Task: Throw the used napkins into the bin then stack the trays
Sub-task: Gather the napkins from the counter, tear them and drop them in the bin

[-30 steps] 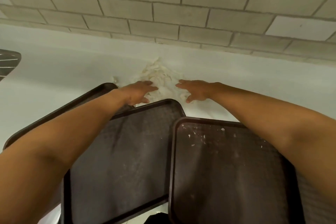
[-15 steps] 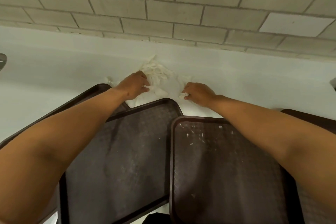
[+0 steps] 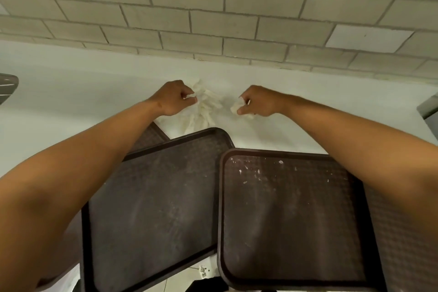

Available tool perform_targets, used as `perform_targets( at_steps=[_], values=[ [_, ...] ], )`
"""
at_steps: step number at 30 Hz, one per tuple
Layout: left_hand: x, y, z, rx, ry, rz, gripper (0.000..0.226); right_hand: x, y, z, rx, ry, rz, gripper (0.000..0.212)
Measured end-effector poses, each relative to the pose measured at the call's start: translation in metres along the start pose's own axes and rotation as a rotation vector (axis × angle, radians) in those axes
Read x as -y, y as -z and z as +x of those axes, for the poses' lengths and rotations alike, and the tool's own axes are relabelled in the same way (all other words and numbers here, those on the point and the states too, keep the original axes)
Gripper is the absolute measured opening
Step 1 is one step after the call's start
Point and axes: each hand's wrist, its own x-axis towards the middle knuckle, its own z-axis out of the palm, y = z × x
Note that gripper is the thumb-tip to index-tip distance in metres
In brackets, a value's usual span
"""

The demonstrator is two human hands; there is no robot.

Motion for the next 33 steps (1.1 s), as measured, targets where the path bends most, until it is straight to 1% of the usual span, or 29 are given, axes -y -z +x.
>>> perform_targets(
  at_steps=[4,6,9,12,16,20,22,23,27,30,33],
  values=[
    [-0.015,0.017,0.0,-0.044,0.0,-0.114,0.038,0.024,0.031,-0.014,-0.088,0.076,0.09,0.022],
    [-0.022,0.026,0.0,-0.067,-0.006,-0.188,0.042,0.033,0.041,-0.024,-0.145,0.108,0.147,0.019],
    [-0.036,0.036,-0.002,-0.1,-0.043,-0.267,0.047,0.042,0.05,-0.04,-0.217,0.139,0.223,0.02],
    [-0.048,0.041,-0.005,-0.111,-0.082,-0.317,0.048,0.046,0.051,-0.057,-0.276,0.14,0.303,0.018],
    [-0.059,0.041,-0.004,-0.107,-0.079,-0.357,0.049,0.04,0.046,-0.071,-0.337,0.116,0.386,0.013],
    [-0.063,0.029,-0.009,-0.107,-0.043,-0.395,0.048,0.034,0.032,-0.084,-0.337,0.078,0.499,0.014],
    [-0.1,0.001,-0.01,-0.062,-0.026,-0.397,0.046,-0.001,0.024,-0.116,-0.342,0.034,0.571,0.012],
    [-0.101,0.0,-0.012,-0.064,-0.013,-0.412,0.046,-0.005,0.017,-0.117,-0.338,0.027,0.581,0.011],
    [-0.105,-0.006,-0.015,-0.056,0.019,-0.464,0.04,-0.011,0.004,-0.126,-0.367,-0.023,0.604,0.007],
    [-0.121,-0.013,-0.022,-0.042,0.028,-0.49,0.028,-0.02,-0.003,-0.14,-0.349,-0.007,0.574,0.011],
    [-0.142,-0.019,-0.03,-0.05,0.026,-0.507,0.03,-0.03,-0.006,-0.158,-0.344,0.013,0.564,0.011]
  ],
)
